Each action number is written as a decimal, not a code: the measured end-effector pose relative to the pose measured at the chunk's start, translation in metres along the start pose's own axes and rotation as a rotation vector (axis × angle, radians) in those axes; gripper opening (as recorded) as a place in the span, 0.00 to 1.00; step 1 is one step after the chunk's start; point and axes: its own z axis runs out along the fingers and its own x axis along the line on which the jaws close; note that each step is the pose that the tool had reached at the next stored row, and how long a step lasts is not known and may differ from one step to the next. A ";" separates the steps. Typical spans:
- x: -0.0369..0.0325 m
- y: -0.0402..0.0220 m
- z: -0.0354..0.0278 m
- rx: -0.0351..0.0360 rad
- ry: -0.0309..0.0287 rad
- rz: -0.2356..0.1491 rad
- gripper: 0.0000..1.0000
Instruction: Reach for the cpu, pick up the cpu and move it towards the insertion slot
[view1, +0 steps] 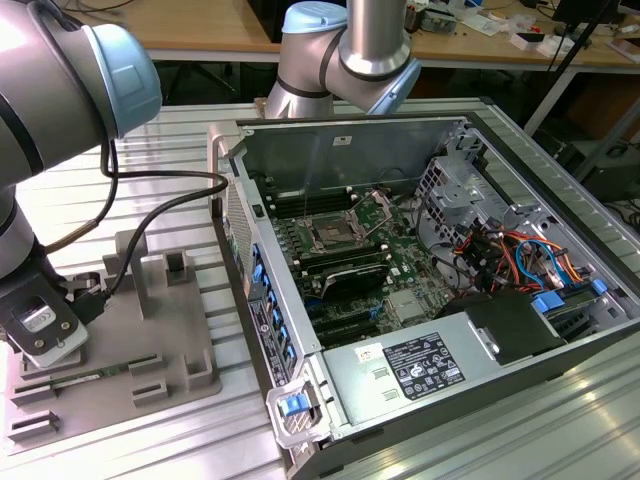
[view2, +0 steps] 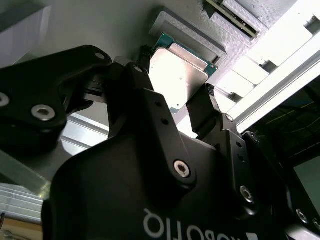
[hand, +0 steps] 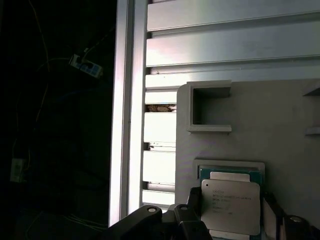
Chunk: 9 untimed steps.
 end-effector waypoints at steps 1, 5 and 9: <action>0.0000 0.0000 -0.0001 0.0001 0.0000 0.000 0.55; 0.0000 0.0002 -0.0022 0.0001 0.0002 0.000 0.55; 0.0001 0.0004 -0.0045 0.0000 0.0000 0.000 0.55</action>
